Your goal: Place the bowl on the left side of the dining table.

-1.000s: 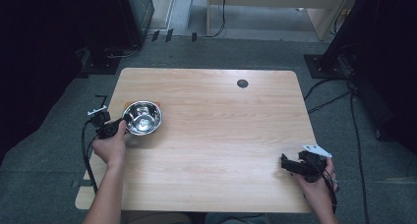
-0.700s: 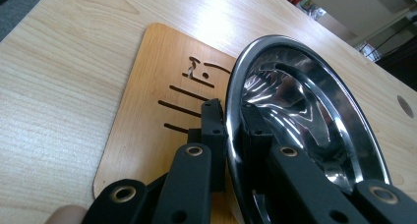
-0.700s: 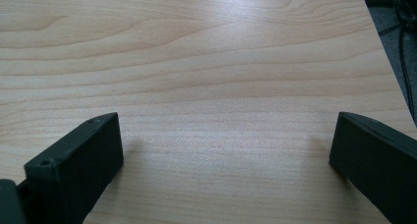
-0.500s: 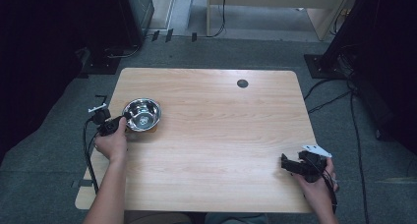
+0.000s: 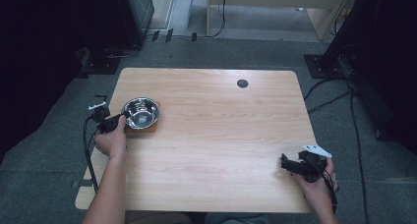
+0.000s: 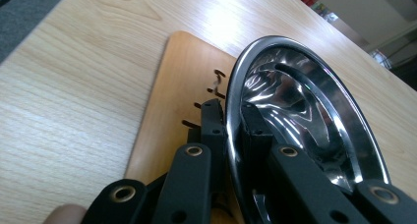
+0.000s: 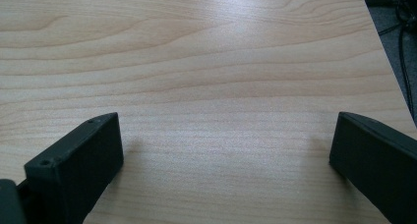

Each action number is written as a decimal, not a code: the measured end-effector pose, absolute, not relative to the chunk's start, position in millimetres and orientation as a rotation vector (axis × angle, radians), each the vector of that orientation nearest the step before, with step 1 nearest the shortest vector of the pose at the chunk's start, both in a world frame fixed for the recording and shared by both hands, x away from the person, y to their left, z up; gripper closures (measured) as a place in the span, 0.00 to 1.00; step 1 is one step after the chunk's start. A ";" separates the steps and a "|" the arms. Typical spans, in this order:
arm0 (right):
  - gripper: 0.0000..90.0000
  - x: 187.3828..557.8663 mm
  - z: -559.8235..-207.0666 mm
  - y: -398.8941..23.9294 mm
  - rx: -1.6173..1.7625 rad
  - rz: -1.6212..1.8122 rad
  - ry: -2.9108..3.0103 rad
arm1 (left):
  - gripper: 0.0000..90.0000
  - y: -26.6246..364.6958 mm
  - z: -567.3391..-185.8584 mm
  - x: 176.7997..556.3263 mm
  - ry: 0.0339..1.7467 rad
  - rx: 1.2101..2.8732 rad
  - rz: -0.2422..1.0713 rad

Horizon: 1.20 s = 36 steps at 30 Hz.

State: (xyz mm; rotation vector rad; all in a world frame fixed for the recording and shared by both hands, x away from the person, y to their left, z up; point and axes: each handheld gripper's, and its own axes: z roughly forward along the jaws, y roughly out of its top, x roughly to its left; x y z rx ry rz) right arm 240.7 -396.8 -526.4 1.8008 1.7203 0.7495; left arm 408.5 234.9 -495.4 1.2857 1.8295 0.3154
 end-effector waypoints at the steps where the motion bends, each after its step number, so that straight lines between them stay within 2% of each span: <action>1: 0.00 240.6 -526.3 -396.8 1.802 0.750 1.720 | 0.93 236.0 -495.7 409.4 1.833 1.281 0.315; 13: 0.00 240.6 -526.3 -396.8 1.802 0.750 1.720 | 0.91 238.8 -497.6 414.5 1.849 1.328 0.351; 18: 0.00 240.6 -526.3 -396.8 1.802 0.750 1.720 | 0.88 235.4 -499.2 415.3 1.839 1.370 0.418; 25: 0.00 240.6 -526.4 -396.7 1.802 0.750 1.720 | 0.86 236.0 -496.7 414.7 1.842 1.365 0.443; 27: 0.00 240.6 -526.3 -396.7 1.802 0.750 1.720 | 0.84 236.7 -494.8 412.8 1.837 1.360 0.477; 29: 0.00 240.6 -526.4 -396.7 1.802 0.750 1.720 | 0.87 236.1 -491.9 410.5 1.825 1.367 0.536; 31: 0.00 240.5 -526.3 -396.8 1.803 0.752 1.719 | 0.83 236.1 -490.9 409.7 1.810 1.370 0.583; 36: 0.00 240.6 -526.3 -396.9 1.802 0.753 1.720 | 0.74 235.8 -491.6 409.1 1.740 1.368 0.528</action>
